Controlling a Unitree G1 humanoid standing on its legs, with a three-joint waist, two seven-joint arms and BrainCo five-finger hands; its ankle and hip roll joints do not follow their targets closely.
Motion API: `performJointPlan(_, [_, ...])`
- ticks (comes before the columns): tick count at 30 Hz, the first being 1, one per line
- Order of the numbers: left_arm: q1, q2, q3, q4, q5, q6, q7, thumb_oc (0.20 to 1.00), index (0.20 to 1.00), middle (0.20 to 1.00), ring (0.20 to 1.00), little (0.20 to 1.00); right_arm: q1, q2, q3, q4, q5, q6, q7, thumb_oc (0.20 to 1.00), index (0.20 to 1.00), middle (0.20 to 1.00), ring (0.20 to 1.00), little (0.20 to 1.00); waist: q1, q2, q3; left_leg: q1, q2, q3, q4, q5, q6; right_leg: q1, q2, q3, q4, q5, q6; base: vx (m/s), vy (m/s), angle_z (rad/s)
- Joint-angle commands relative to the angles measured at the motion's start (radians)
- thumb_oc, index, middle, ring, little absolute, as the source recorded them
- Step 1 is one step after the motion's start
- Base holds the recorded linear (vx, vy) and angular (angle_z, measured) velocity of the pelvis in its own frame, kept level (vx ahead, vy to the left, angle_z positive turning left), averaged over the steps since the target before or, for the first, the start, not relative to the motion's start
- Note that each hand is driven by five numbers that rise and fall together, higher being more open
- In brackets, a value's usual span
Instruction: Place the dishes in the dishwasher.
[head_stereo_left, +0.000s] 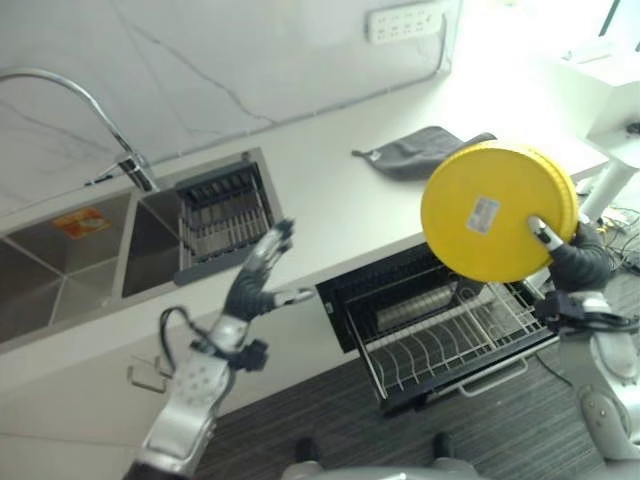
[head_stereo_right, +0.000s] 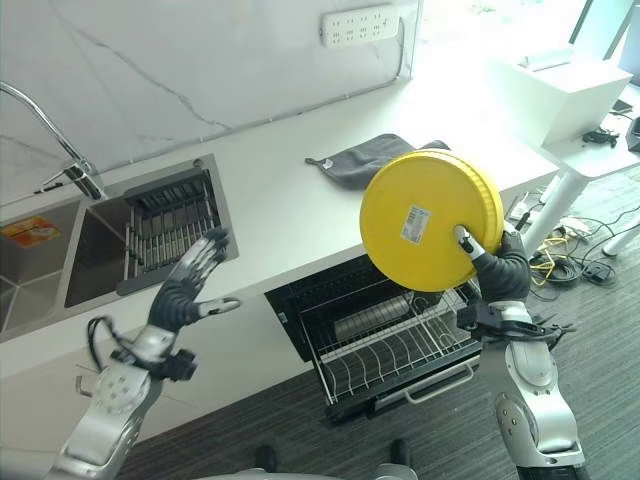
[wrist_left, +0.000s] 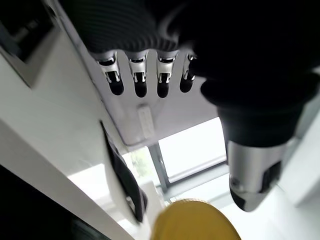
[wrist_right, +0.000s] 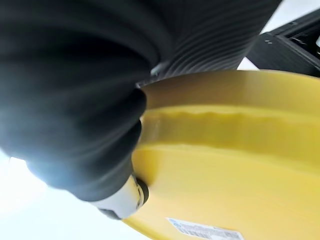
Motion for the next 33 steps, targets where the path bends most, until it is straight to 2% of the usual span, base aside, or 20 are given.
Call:
performJointPlan(1, [-0.035, 0.090, 0.020, 0.052, -0.071, -0.069, 0.036, 1.000, 1.000, 1.000, 1.000, 1.000, -0.082, 0.031, -0.082, -0.086, -0.218, -0.229, 0.011, 0.200, 0.200, 0.200, 0.200, 0.200, 0.030, -0.111, -0.017, 0.036, -0.036, 0.004, 0.006, -0.075, 0.041, 0.029, -0.018, -0.073, 0.001, -0.015, 0.005, -0.03, 0.052, 0.15])
performJointPlan(5, [0.044, 0.067, 0.001, 0.263, -0.060, -0.113, 0.057, 1.000, 1.000, 1.000, 1.000, 1.000, -0.070, -0.023, -0.106, -0.031, -0.393, -0.307, -0.071, 0.200, 0.200, 0.200, 0.200, 0.200, 0.054, -0.121, -0.023, 0.028, -0.039, 0.006, 0.006, -0.073, 0.040, 0.035, -0.021, -0.107, 0.001, -0.019, 0.006, -0.03, 0.061, 0.11])
performJointPlan(8, [0.062, -0.011, -0.003, 0.555, -0.060, -0.182, 0.069, 1.000, 1.000, 1.000, 1.000, 1.000, -0.081, -0.063, -0.110, 0.045, -0.621, -0.366, -0.219, 0.200, 0.200, 0.200, 0.200, 0.200, 0.072, -0.128, -0.027, 0.027, -0.036, 0.017, 0.006, -0.072, 0.042, 0.041, -0.025, -0.121, 0.001, -0.024, 0.010, -0.01, 0.065, 0.03])
performJointPlan(10, [0.063, -0.037, -0.001, 0.629, -0.043, -0.191, 0.075, 1.000, 1.000, 1.000, 1.000, 1.000, -0.082, -0.072, -0.108, 0.069, -0.687, -0.391, -0.270, 0.200, 0.200, 0.200, 0.200, 0.200, 0.077, -0.129, -0.028, 0.025, -0.034, 0.022, 0.006, -0.072, 0.042, 0.041, -0.028, -0.129, 0.001, -0.025, 0.013, 0.00, 0.000, 0.00])
performJointPlan(12, [0.064, -0.070, 0.007, 0.730, -0.021, -0.215, 0.070, 1.000, 1.000, 1.000, 1.000, 1.000, -0.078, -0.089, -0.103, 0.093, -0.809, -0.428, -0.339, 0.200, 0.200, 0.200, 0.200, 0.200, 0.083, -0.133, -0.030, 0.023, -0.033, 0.025, 0.006, -0.073, 0.043, 0.045, -0.028, -0.135, 0.001, -0.028, 0.015, 0.00, 0.000, 0.00])
performJointPlan(13, [0.067, -0.109, 0.032, 0.804, -0.058, -0.218, 0.060, 1.000, 1.000, 1.000, 1.000, 1.000, -0.072, -0.104, -0.093, 0.108, -0.907, -0.445, -0.390, 0.200, 0.200, 0.200, 0.200, 0.200, 0.087, -0.134, -0.032, 0.024, -0.033, 0.027, 0.006, -0.073, 0.044, 0.048, -0.025, -0.139, 0.001, -0.031, 0.014, 0.00, 0.000, 0.00])
performJointPlan(17, [0.050, -0.153, 0.075, 0.913, -0.060, -0.231, 0.070, 1.000, 1.000, 1.000, 1.000, 1.000, -0.070, -0.143, -0.049, 0.168, -1.109, -0.505, -0.497, 0.200, 0.200, 0.200, 0.200, 0.200, 0.096, -0.139, -0.036, 0.023, -0.033, 0.023, 0.006, -0.074, 0.045, 0.057, -0.021, -0.147, 0.001, -0.039, 0.013, 0.00, 0.000, 0.00])
performJointPlan(23, [0.039, -0.169, 0.141, 1.000, -0.060, -0.231, 0.086, 1.000, 1.000, 1.000, 1.000, 1.000, -0.015, -0.190, 0.002, 0.276, -1.270, -0.570, -0.606, 0.200, 0.200, 0.200, 0.200, 0.200, 0.091, -0.142, -0.040, 0.023, -0.038, 0.013, 0.006, -0.079, 0.050, 0.066, -0.014, -0.149, 0.001, -0.047, 0.010, 0.01, 0.002, 0.08])
performJointPlan(24, [0.036, -0.170, 0.156, 1.026, -0.064, -0.235, 0.082, 1.000, 1.000, 1.000, 1.000, 1.000, 0.005, -0.203, 0.017, 0.314, -1.300, -0.604, -0.625, 0.200, 0.200, 0.200, 0.200, 0.200, 0.086, -0.143, -0.040, 0.025, -0.040, 0.012, 0.006, -0.081, 0.051, 0.067, -0.013, -0.149, 0.001, -0.049, 0.010, 0.02, 0.002, 0.08])
performJointPlan(29, [0.054, -0.169, 0.179, 1.042, -0.091, -0.206, 0.084, 1.000, 1.000, 1.000, 1.000, 1.000, 0.082, -0.255, 0.032, 0.377, -1.325, -0.683, -0.615, 0.200, 0.200, 0.200, 0.200, 0.200, 0.077, -0.150, -0.034, 0.030, -0.048, -0.002, 0.006, -0.088, 0.055, 0.073, -0.003, -0.135, 0.001, -0.056, 0.006, 0.02, -0.001, 0.00])
performJointPlan(33, [0.076, -0.176, 0.182, 1.070, -0.086, -0.205, 0.072, 1.000, 1.000, 1.000, 1.000, 1.000, 0.119, -0.266, 0.021, 0.414, -1.341, -0.681, -0.656, 0.200, 0.200, 0.200, 0.200, 0.200, 0.081, -0.152, -0.030, 0.023, -0.046, -0.010, 0.006, -0.085, 0.054, 0.071, 0.001, -0.142, 0.001, -0.059, 0.003, 0.00, -0.010, 0.00])
